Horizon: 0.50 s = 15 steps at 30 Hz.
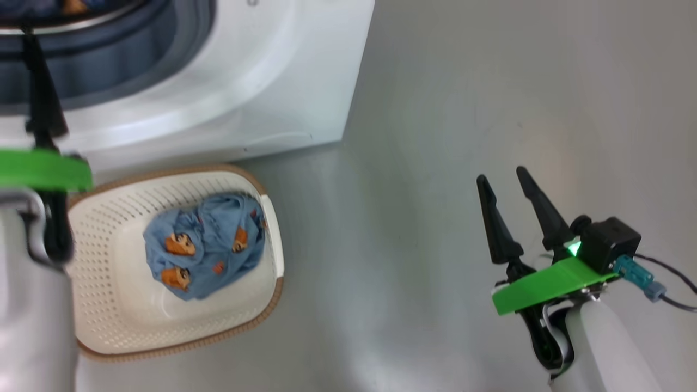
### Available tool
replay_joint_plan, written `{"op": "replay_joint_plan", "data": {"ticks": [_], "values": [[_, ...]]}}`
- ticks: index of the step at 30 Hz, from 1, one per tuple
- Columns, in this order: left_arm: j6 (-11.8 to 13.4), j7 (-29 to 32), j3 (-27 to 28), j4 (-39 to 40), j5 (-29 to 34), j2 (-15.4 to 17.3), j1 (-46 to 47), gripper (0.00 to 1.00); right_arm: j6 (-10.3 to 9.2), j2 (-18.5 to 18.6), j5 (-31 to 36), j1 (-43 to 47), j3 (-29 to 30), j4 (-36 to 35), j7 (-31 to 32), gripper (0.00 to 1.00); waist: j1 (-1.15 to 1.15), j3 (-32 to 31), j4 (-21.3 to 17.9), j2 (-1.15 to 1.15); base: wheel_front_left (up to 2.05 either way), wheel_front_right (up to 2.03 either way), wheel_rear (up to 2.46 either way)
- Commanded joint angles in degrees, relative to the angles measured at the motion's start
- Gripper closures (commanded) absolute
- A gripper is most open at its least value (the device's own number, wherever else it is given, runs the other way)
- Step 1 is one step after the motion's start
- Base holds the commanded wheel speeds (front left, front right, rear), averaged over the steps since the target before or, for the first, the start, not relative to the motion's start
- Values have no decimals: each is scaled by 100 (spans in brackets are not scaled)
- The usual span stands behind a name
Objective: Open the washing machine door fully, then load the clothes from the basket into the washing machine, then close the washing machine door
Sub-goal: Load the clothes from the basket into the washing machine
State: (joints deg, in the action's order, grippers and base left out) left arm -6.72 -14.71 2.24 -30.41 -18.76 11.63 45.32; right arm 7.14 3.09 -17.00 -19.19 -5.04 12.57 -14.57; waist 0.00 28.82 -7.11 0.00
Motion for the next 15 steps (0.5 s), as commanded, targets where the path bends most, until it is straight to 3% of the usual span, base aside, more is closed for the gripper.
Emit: {"op": "replay_joint_plan", "data": {"ticks": [1,7,15], "values": [[61,-29,198,303,91,195,-268,0,35,-22,53,221,-132,-96,-43,0,0,-334,35,0,0,0,0],[121,-29,411,1251,336,-157,-1359,0,35,-22,77,395,-95,-85,-43,0,0,-746,81,0,0,0,0],[108,-29,554,1857,544,-489,-2376,0,35,-22,116,609,-77,-43,-43,0,0,-1254,173,0,0,0,0]]}}
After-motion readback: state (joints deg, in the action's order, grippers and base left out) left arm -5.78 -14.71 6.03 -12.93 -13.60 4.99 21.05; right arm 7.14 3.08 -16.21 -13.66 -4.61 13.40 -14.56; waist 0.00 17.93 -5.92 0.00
